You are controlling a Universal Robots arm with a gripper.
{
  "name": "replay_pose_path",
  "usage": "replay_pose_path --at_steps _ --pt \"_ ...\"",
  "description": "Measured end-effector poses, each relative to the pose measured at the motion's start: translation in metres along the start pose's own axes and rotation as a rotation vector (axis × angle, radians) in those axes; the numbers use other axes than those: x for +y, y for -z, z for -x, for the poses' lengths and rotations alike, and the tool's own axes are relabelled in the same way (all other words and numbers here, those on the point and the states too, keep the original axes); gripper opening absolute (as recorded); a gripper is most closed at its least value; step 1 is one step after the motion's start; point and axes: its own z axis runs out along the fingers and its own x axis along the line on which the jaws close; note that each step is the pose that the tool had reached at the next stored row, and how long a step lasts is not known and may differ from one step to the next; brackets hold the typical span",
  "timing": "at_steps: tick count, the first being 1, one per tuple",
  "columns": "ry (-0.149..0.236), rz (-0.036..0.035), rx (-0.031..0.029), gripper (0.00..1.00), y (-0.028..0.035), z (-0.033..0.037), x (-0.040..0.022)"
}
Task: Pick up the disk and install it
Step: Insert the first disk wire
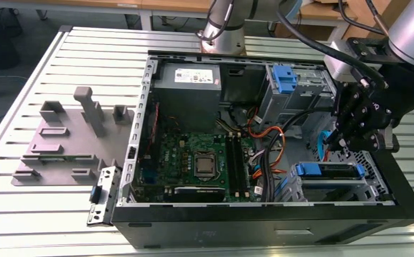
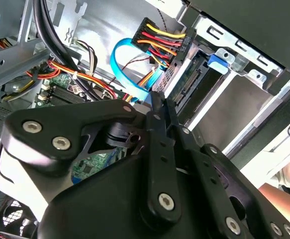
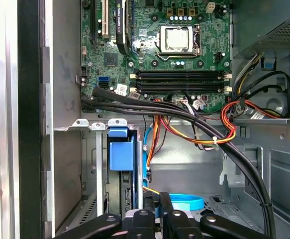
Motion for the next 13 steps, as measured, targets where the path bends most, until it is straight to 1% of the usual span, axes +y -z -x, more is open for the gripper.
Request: replay_pose_path --at_steps 7,9,13 --pt "0.000 0.0000 0.0011 0.16 0.0000 -0.0003 0.0000" --pt "0.000 0.0000 0.0010 0.16 0.0000 -0.0023 0.0000" --pt "0.000 0.0000 0.0010 0.16 0.0001 -0.0087 -0.0003"
